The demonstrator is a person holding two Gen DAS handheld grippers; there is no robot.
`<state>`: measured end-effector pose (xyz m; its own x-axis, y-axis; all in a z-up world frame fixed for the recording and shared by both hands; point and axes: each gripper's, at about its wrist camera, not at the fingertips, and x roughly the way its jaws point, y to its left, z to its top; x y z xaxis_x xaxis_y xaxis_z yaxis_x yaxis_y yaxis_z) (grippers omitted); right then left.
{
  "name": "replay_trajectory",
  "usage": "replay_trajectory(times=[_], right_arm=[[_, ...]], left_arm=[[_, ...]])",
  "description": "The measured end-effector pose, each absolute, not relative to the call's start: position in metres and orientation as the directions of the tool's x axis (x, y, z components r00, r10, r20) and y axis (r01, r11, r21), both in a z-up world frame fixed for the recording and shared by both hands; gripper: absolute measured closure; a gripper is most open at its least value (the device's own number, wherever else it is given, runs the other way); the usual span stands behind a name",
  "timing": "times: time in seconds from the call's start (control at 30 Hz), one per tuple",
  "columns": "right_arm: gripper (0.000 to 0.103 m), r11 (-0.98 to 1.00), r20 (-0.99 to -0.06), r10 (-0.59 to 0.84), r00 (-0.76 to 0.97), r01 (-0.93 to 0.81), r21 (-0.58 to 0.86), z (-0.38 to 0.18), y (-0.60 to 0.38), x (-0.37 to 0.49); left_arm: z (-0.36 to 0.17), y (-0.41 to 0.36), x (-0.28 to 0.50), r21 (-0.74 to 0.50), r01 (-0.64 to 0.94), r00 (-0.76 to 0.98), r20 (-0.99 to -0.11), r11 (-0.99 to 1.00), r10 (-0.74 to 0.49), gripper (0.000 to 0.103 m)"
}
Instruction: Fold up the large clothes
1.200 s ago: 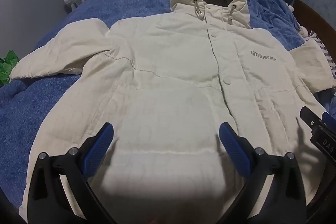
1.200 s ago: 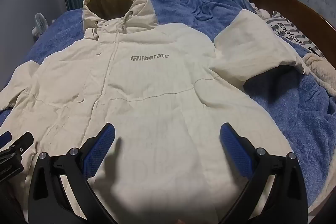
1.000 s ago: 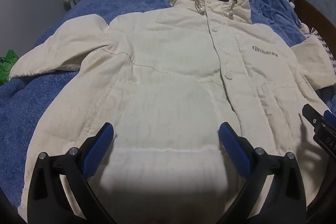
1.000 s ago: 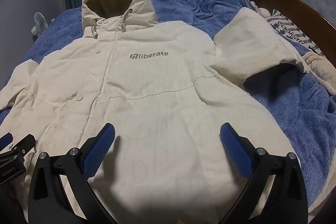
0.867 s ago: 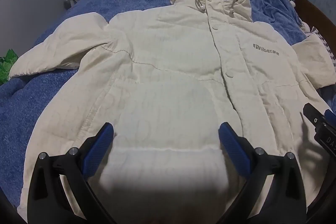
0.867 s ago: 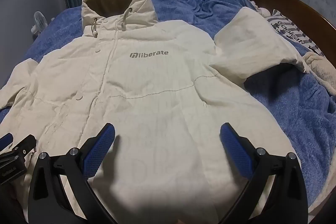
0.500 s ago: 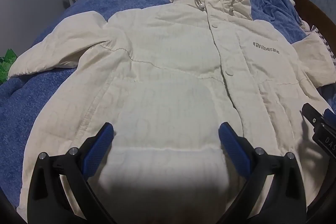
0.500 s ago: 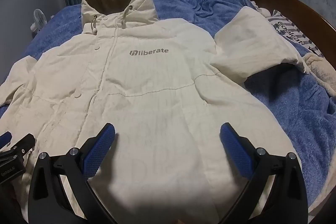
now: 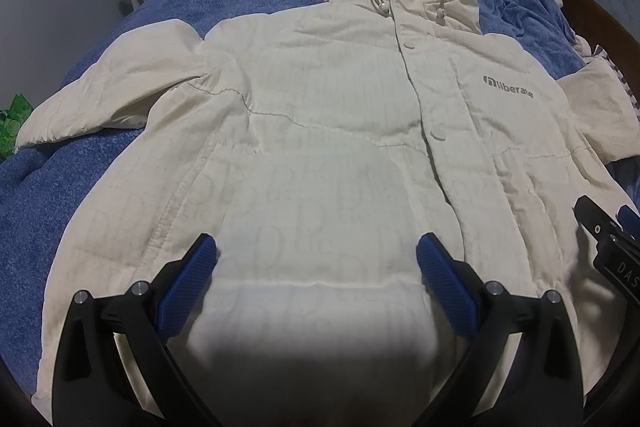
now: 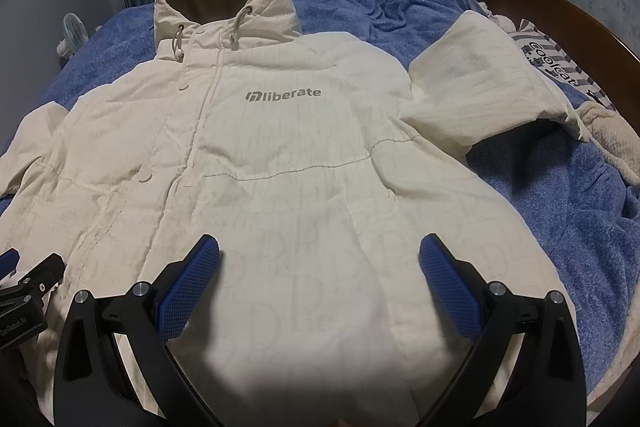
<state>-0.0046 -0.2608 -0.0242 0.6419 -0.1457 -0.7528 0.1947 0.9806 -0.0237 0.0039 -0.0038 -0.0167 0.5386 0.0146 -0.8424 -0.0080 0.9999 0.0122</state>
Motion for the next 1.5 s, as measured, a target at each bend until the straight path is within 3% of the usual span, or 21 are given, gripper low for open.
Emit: replay_trajectory(times=[1.5], right_arm=[[0.006, 0.980, -0.767, -0.159, 0.621, 0.194, -0.047, -0.029, -0.258, -0.003]], left_arm=[[-0.028, -0.005, 0.007, 0.037, 0.001, 0.516, -0.856, 0.999, 0.031, 0.007]])
